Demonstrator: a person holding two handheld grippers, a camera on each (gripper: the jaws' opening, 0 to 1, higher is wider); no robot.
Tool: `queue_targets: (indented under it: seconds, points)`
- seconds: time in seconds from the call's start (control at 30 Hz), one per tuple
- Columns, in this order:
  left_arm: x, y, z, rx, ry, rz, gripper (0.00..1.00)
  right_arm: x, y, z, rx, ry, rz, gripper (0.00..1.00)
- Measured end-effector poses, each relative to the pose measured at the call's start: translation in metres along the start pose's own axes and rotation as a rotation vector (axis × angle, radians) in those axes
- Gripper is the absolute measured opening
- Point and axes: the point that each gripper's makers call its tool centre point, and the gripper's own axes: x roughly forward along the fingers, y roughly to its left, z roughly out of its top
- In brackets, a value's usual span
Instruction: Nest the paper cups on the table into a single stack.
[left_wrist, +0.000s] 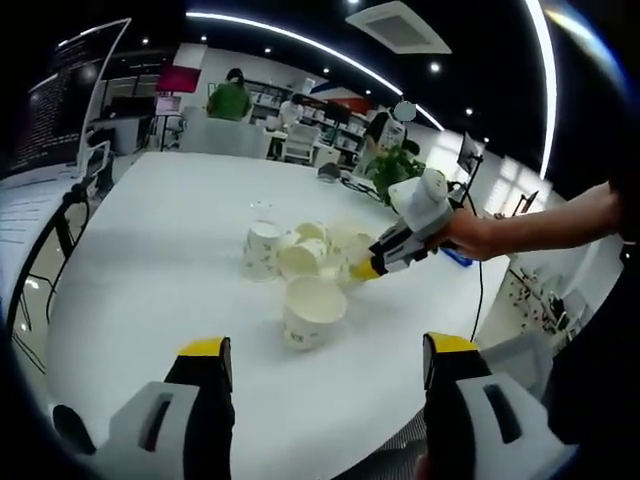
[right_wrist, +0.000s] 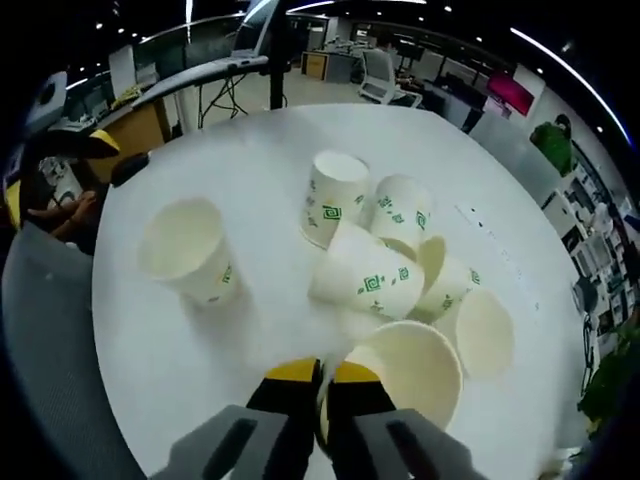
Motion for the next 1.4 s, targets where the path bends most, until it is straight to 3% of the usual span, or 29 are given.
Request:
queue_targets:
  seconds: [0.8,1.4]
  points:
    - [0.009,-0.012,0.005,0.031,0.010,-0.040,0.78,-0.030,0.012,0.016,-0.079,-0.052,-0.019,0.00]
    - [0.011,-0.009,-0.004,0.038,0.027,-0.047,0.78,-0.054,0.036,0.045,-0.183,-0.087,-0.004,0.00]
